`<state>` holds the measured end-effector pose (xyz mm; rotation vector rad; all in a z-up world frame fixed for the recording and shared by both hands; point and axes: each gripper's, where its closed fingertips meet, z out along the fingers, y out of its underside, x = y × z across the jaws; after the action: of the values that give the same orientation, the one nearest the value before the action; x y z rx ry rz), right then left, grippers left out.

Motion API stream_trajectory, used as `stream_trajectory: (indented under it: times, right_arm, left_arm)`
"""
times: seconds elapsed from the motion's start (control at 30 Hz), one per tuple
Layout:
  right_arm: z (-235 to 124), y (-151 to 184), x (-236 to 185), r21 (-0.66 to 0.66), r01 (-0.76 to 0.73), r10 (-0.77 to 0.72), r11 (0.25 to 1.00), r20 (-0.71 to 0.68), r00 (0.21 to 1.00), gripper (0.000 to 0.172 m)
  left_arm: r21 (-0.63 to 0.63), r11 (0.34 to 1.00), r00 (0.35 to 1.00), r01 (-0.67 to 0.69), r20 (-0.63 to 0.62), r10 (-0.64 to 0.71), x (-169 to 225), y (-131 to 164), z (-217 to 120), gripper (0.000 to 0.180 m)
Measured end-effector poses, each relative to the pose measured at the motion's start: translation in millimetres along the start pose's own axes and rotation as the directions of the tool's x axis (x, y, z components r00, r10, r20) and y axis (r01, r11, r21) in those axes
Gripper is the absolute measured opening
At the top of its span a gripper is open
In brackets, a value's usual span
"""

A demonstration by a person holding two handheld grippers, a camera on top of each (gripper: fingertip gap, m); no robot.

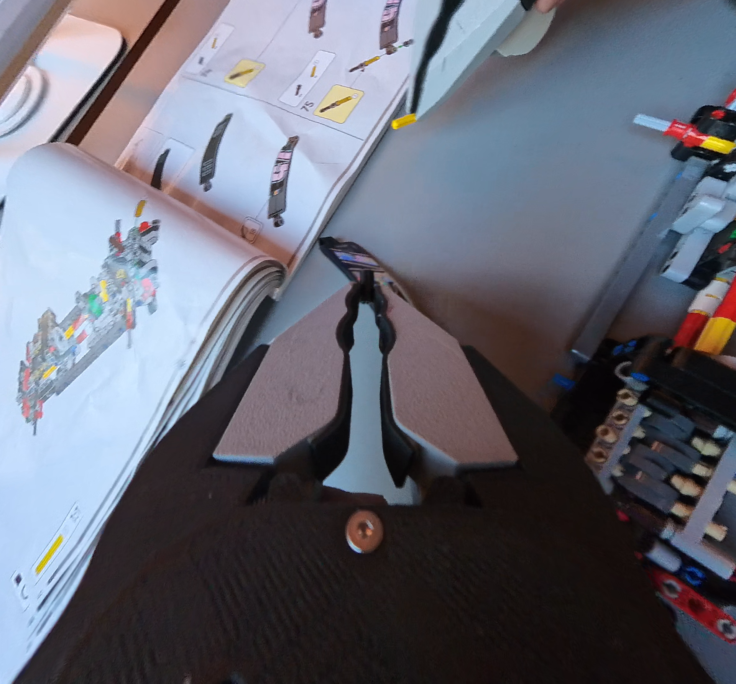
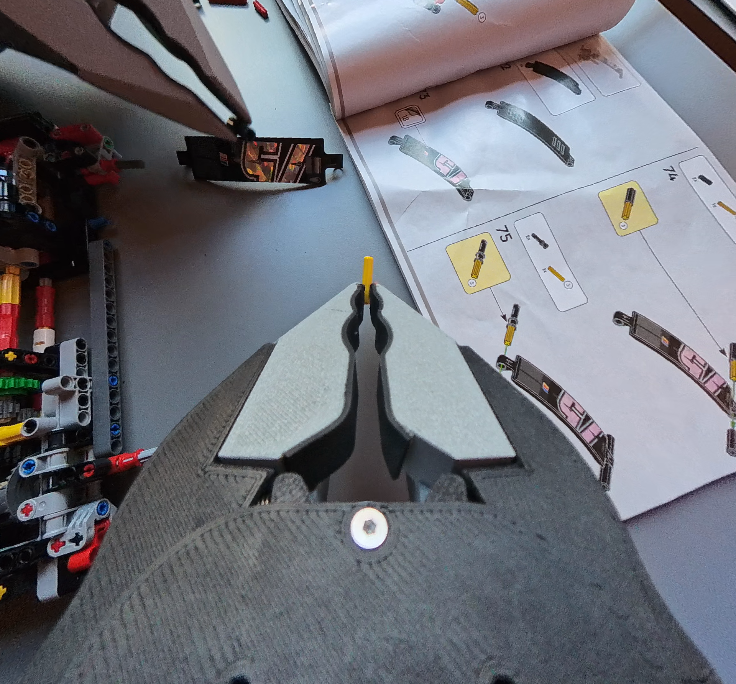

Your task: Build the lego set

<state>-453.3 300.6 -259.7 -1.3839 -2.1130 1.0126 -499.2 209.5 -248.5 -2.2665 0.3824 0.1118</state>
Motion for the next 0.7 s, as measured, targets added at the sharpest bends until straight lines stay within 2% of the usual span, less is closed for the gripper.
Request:
stream_trajectory:
  times: [0.2, 0.37, 0.7]
  right_arm:
    - [5, 0, -6, -0.009, 0.012, -0.012, 1.000, 0.019, 1.000, 0.000]
    - [4, 0, -6, -0.010, 0.020, -0.019, 1.000, 0.013, 1.000, 0.000]
    - [7, 1, -11, -0.020, 0.021, -0.021, 1.000, 0.030, 0.999, 0.000]
  left_arm:
    - [-0.005, 0.996, 0.996, 0.088, 0.003, -0.088, -18, 10, -2, 0.005]
    - [-0.040, 0.995, 0.995, 0.096, 0.003, -0.096, -20, 19, 2, 0.005]
    - [-0.074, 0.997, 0.998, 0.026, -0.050, -0.030, 3, 20, 13, 0.005]
